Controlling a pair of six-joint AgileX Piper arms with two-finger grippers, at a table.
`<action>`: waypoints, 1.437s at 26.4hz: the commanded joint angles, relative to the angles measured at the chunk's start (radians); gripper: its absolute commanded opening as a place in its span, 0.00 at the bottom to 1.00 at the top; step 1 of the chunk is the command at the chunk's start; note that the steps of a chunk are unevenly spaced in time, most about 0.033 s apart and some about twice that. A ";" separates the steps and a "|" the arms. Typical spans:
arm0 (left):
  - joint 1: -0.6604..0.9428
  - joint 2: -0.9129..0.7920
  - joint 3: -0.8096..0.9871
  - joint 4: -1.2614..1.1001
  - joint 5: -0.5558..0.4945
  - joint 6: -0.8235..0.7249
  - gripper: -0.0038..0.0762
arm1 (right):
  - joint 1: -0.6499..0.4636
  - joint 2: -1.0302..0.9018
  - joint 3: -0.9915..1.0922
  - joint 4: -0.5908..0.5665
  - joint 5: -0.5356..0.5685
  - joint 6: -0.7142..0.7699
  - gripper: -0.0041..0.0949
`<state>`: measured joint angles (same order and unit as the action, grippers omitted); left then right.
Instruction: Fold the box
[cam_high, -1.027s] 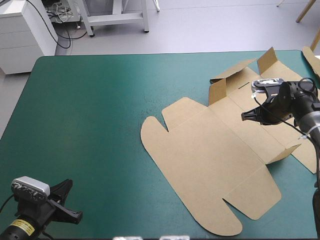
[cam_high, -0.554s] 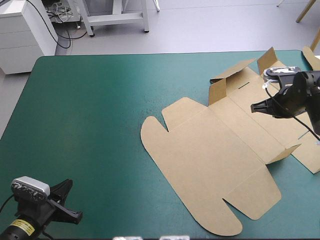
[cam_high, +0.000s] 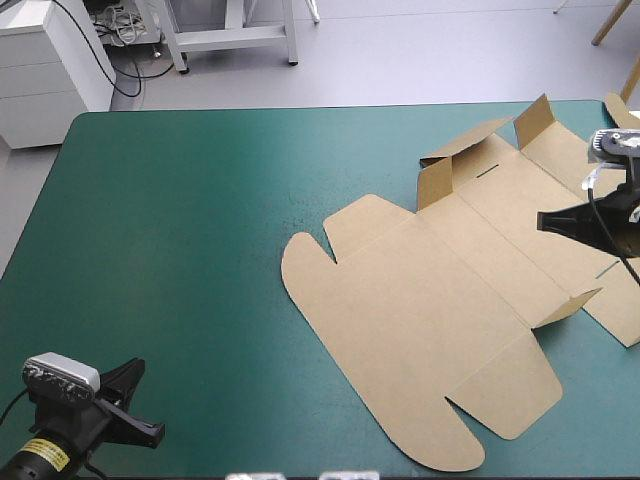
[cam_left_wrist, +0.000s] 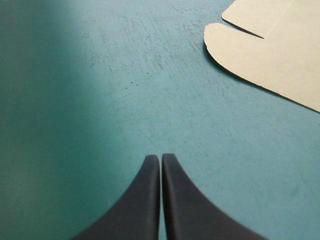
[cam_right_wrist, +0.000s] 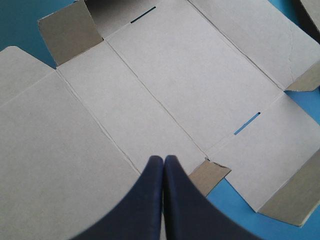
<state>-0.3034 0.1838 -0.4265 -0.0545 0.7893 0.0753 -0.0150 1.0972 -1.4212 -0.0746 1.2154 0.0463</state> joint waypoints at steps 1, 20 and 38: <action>0.000 0.016 -0.032 -0.012 -0.069 -0.007 0.04 | -0.015 -0.039 0.049 -0.015 -0.044 0.040 0.02; 0.000 0.016 -0.032 -0.012 -0.069 -0.007 0.04 | -0.461 -0.125 0.354 0.271 -0.044 0.004 0.06; 0.000 0.016 -0.032 -0.010 -0.069 -0.007 0.04 | -0.461 -0.125 0.387 0.374 -0.046 0.102 0.52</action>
<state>-0.3034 0.1838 -0.4265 -0.0545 0.7893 0.0753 -0.4684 0.9849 -1.0167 0.3060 1.2048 0.1205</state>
